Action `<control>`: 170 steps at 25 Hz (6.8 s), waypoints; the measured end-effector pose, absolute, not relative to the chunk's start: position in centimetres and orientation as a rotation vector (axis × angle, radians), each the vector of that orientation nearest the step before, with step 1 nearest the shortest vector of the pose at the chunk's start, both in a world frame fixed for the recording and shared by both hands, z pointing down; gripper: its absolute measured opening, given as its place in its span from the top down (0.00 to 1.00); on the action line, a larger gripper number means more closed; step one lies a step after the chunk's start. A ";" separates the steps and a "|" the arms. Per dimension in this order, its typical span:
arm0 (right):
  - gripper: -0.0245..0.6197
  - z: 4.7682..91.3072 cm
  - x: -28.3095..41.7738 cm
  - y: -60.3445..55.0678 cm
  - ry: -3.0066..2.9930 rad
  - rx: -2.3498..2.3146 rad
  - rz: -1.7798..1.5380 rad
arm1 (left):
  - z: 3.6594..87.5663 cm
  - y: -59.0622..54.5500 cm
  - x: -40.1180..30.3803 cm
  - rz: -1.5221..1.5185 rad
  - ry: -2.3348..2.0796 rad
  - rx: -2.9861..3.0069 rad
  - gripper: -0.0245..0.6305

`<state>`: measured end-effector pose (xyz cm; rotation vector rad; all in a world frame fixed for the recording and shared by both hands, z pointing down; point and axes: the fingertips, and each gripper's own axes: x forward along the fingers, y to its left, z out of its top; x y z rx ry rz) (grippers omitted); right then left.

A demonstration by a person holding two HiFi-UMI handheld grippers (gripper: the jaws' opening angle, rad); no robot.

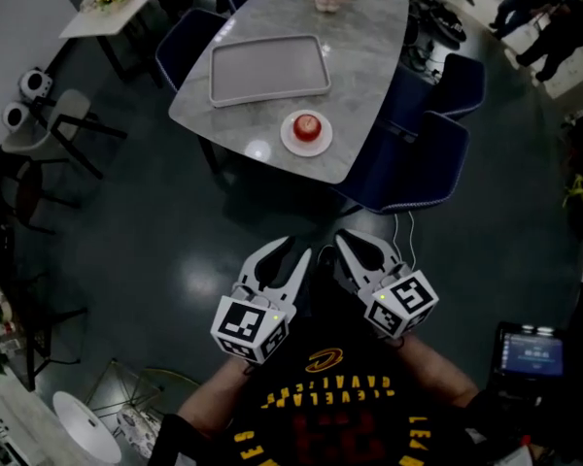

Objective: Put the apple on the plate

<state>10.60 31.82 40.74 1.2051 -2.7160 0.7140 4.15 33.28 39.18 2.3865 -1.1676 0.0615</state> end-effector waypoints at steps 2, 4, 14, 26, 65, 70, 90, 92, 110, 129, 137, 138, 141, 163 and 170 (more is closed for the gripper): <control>0.95 40.7 10.6 30.7 -2.736 1.192 0.733 | 39.1 32.5 3.9 0.063 -1.193 2.378 0.78; 0.95 40.6 11.1 28.5 -2.751 1.175 0.742 | 39.1 30.5 4.3 0.062 -1.213 2.367 0.78; 0.95 42.1 15.4 20.4 -2.725 1.093 0.786 | 39.5 23.0 7.0 0.033 -1.287 2.293 0.78; 0.88 49.3 20.1 12.8 -2.558 1.154 0.963 | 47.1 16.3 3.3 0.129 -1.334 2.052 0.78; 0.83 68.5 16.0 3.1 -1.997 1.317 1.326 | 68.1 3.1 1.8 0.502 -0.840 1.808 0.78; 0.84 69.4 16.4 2.6 -2.006 1.274 1.442 | 68.9 2.6 1.8 0.476 -0.859 1.713 0.81; 0.91 62.8 12.5 -2.9 -2.249 1.071 1.930 | 63.8 -1.1 -2.3 0.093 -0.881 1.573 0.92; 0.92 61.6 11.6 -4.1 -2.293 1.040 1.943 | 62.7 -2.2 -3.1 0.042 -0.892 1.568 0.92; 0.92 57.7 6.8 -15.3 -2.406 0.995 1.928 | 56.6 -13.8 -9.9 -0.226 -0.965 1.599 0.93; 0.92 61.8 5.4 -22.9 -2.283 1.106 1.999 | 60.3 -21.5 -11.9 -0.230 -0.996 1.562 0.93; 0.92 63.2 4.1 -24.1 -2.239 1.090 2.096 | 62.3 -22.5 -12.4 -0.154 -1.026 1.528 0.93; 0.92 63.3 4.0 -24.3 -2.253 1.076 2.097 | 62.5 -22.6 -12.3 -0.142 -1.029 1.526 0.93; 0.92 63.8 3.6 -24.2 -2.231 1.067 2.053 | 63.1 -22.6 -12.4 -0.110 -1.038 1.518 0.93; 0.92 66.0 3.2 -24.4 -2.119 1.085 1.802 | 65.9 -22.7 -12.4 0.162 -1.156 1.501 0.93; 0.92 66.5 3.2 -24.3 -2.106 1.050 1.604 | 66.2 -22.9 -12.2 0.269 -1.190 1.558 0.93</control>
